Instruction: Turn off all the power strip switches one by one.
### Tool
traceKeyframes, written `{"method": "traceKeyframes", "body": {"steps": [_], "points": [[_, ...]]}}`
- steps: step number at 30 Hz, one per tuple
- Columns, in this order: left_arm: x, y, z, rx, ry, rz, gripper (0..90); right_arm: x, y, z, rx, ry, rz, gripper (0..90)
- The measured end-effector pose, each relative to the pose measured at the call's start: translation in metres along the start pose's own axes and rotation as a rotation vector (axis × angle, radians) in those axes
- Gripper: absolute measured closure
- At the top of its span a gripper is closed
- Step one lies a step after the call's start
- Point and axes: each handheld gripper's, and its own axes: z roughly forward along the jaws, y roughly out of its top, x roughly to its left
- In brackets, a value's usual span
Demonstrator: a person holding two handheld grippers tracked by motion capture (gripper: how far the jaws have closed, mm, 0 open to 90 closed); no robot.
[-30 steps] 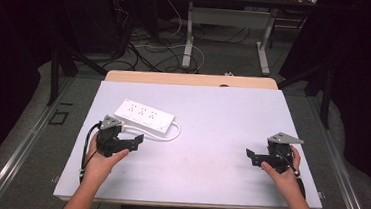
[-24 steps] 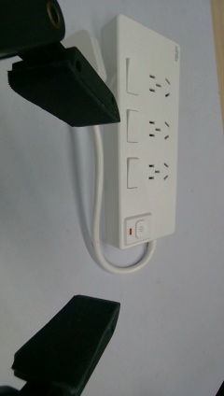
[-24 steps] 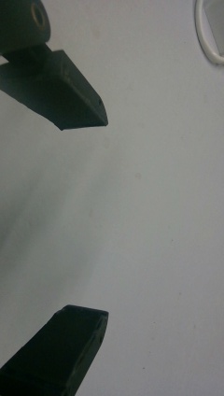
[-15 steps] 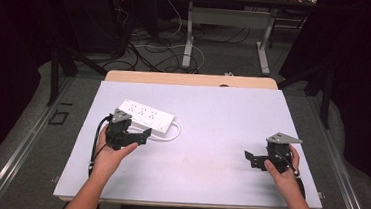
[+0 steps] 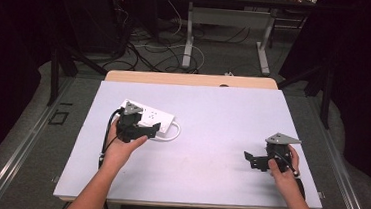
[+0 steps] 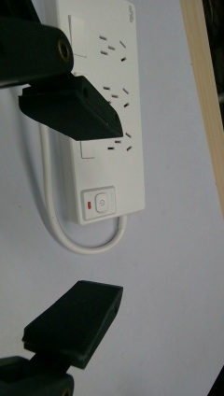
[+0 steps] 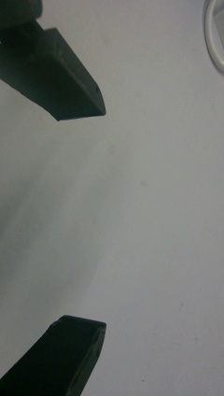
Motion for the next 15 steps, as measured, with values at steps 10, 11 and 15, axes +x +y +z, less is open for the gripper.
{"method": "traceKeyframes", "body": {"steps": [10,11,15], "points": [[-0.007,0.012,0.011,-0.003,-0.001,0.01,21.6,0.0,-0.001,0.001,0.008,0.0,-0.018,0.0],[-0.008,0.013,0.012,-0.001,0.004,0.012,21.6,0.0,-0.001,0.001,0.008,0.003,-0.018,0.0],[-0.008,0.018,0.016,0.001,0.013,0.016,21.6,0.0,-0.001,0.002,0.012,0.002,-0.017,0.0]]}}
